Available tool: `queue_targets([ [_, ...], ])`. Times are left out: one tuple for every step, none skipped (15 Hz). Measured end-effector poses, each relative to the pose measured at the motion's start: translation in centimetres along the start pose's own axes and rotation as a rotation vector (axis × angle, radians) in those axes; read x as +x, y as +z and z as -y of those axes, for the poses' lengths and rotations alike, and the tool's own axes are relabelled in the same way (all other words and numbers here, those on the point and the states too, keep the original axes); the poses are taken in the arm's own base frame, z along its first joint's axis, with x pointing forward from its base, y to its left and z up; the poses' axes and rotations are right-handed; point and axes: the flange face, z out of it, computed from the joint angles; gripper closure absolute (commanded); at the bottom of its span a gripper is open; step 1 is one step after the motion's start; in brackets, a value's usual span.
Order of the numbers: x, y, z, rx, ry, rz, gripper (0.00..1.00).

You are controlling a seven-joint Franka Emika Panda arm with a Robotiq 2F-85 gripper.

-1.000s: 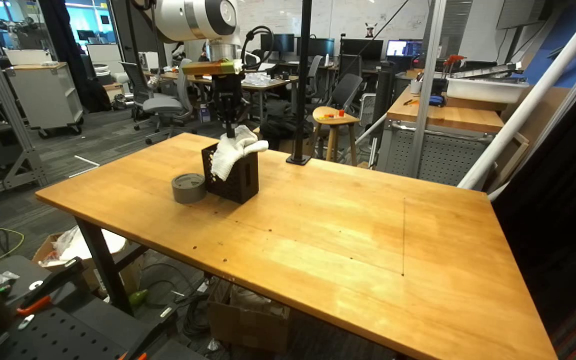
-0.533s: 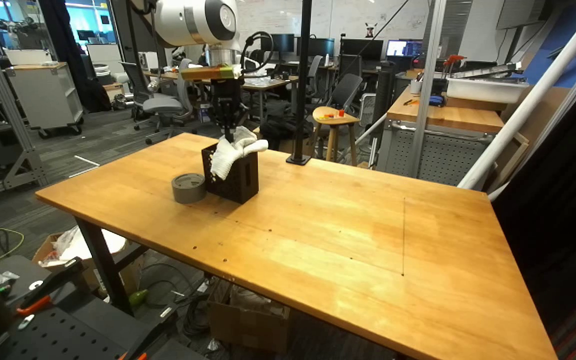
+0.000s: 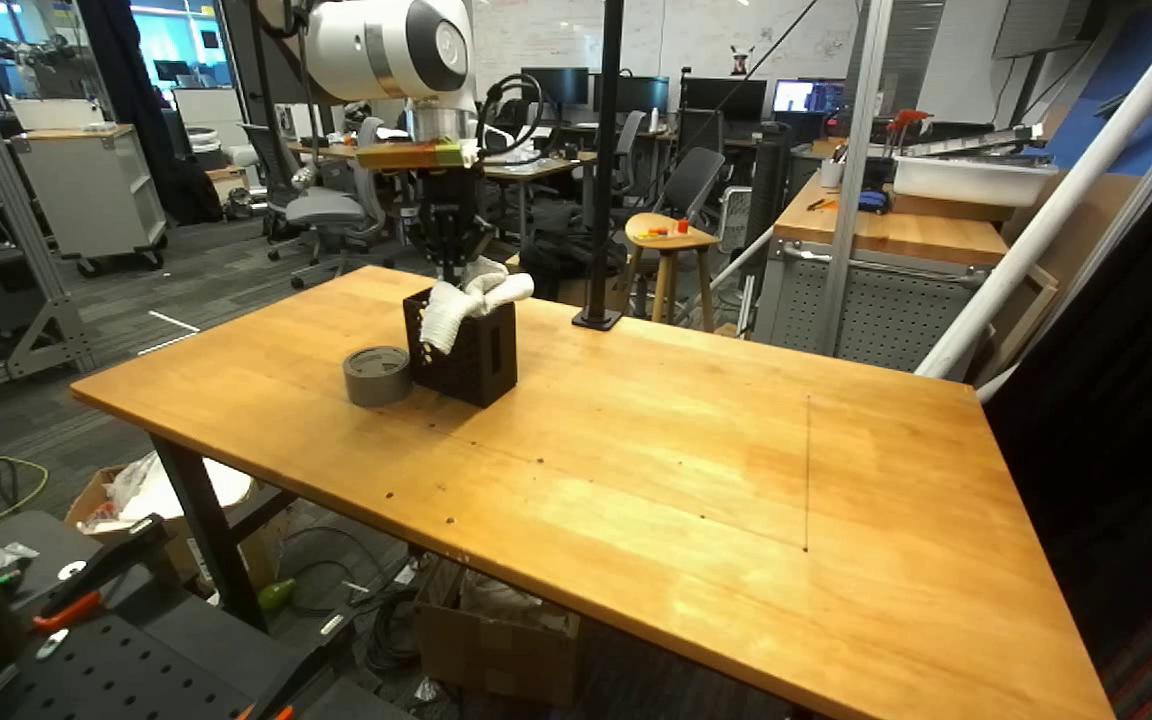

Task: Put the towel in the box

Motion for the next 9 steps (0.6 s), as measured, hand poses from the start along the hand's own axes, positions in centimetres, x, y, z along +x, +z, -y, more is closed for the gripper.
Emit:
queue_targets([
  [0.1,0.1,0.1,0.002,-0.002,-0.001,0.99],
  [0.1,0.4,0.3,0.006,-0.004,-0.004,0.99],
  [0.2,0.7,0.5,0.014,-0.006,-0.004,0.99],
  [0.3,1.1,0.8,0.024,-0.007,-0.005,0.99],
  [0.4,1.6,1.0,0.035,-0.008,-0.004,0.99],
  [0.6,2.2,1.3,0.046,-0.01,-0.001,0.99],
  [0.7,2.7,1.5,0.057,-0.011,0.001,0.99],
  [0.8,3.2,1.7,0.067,-0.011,0.003,0.99],
  [0.9,3.5,1.8,0.076,-0.011,0.004,0.99],
])
